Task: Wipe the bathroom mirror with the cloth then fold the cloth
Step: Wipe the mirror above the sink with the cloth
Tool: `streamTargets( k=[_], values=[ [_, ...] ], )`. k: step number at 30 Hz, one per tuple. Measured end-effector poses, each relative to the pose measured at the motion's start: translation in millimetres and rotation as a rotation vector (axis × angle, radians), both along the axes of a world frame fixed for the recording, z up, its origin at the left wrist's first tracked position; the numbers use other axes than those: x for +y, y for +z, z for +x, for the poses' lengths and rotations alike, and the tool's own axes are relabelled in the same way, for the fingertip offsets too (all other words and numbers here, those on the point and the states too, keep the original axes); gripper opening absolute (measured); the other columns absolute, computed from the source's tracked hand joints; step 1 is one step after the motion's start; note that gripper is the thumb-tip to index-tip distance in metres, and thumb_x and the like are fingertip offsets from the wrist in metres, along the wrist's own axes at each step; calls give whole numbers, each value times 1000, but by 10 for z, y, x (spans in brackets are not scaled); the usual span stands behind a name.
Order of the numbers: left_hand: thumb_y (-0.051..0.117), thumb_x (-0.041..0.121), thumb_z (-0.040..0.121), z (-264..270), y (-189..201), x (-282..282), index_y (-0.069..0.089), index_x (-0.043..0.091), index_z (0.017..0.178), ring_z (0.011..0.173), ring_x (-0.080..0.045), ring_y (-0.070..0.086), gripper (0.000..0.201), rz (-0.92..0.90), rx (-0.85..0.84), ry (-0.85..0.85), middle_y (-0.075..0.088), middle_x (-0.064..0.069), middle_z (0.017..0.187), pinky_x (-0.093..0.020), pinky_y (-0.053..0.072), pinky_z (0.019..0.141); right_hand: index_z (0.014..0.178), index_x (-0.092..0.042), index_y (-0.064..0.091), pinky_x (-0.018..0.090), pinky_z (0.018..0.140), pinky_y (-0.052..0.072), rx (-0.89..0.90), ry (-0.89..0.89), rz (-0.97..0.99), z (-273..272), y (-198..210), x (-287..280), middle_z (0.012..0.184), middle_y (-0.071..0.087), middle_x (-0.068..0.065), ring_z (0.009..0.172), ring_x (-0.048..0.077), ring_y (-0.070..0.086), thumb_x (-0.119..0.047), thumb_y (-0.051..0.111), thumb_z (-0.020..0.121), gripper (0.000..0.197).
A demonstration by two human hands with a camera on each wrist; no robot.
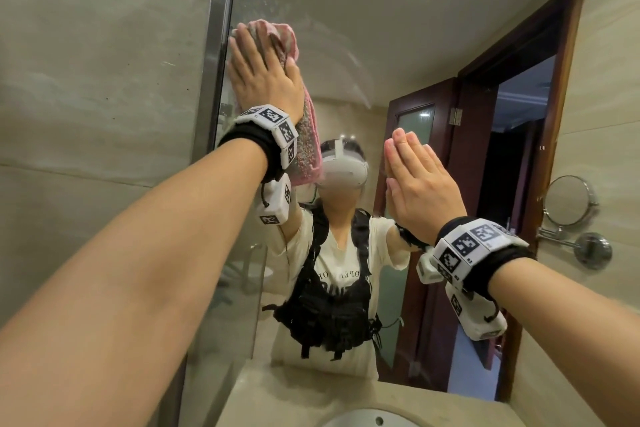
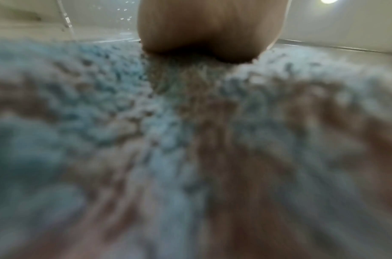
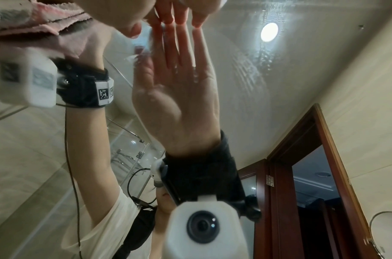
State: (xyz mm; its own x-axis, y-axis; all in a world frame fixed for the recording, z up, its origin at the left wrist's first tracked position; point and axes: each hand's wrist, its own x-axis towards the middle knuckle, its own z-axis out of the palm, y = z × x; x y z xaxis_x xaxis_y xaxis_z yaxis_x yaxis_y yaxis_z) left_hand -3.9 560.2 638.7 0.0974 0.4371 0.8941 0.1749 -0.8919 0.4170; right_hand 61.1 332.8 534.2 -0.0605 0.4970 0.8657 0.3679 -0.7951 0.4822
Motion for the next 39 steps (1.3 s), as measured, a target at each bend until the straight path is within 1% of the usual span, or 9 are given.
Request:
streamTargets(
  k=[3,8,12,15,22,28,30,35,39],
  values=[
    [24,34,97,6,52,-27,6,12,150,144,-37,-2,60,22,27,-3,-3,-15,157,-51,3,117,138,1,40,45,110,34,-8,-14,-20,7,10,-2,143,42,20,134,34,40,-20,37,91,51],
    [21,35,96,10,170,-159,-2,24,150,143,-36,-11,60,357,183,-70,-11,-9,158,-53,-2,116,139,2,37,46,111,32,11,-19,-29,13,13,-3,145,40,21,135,35,38,-20,40,91,53],
    [24,36,94,108,16,-414,2,32,149,145,-28,-10,59,656,280,-93,-7,-1,159,-48,-5,117,138,2,38,45,111,31,20,-18,-18,-1,8,8,144,40,21,135,35,38,-20,38,92,52],
    [26,35,93,141,-25,-407,5,36,148,146,-25,-6,59,709,273,-109,-2,3,159,-46,-3,117,138,2,40,46,110,33,27,-13,-21,-17,15,-3,144,41,21,134,35,40,-20,37,92,51],
    [24,37,94,122,59,-381,1,34,149,146,-22,-9,59,557,246,-94,-8,2,159,-43,-5,116,139,1,39,46,111,32,59,-19,-36,-39,21,-7,145,40,21,135,35,38,-22,35,93,51],
    [23,36,96,61,31,-277,4,18,150,145,-34,0,61,8,-7,-6,-1,-14,158,-49,4,118,139,2,37,45,111,29,58,-49,-42,-16,10,4,145,38,21,135,35,37,-21,37,92,52],
    [23,35,95,49,17,-285,5,17,150,144,-36,-1,61,-4,-11,-1,-1,-15,157,-50,4,118,139,2,38,45,111,28,47,-42,-35,-11,5,11,145,39,21,135,35,38,-21,37,92,52],
    [21,37,96,87,-104,-263,-3,24,150,145,-32,-7,60,440,165,-19,-7,-8,158,-51,0,117,137,3,41,46,110,31,30,9,-3,-7,-11,34,144,41,22,134,35,40,-20,36,92,51],
    [24,36,94,125,-234,-338,0,29,149,145,-28,-6,61,759,309,-52,-4,-3,159,-49,-3,117,138,2,40,46,111,31,61,26,6,-12,-16,38,145,40,21,135,34,38,-20,38,93,50]
  ],
)
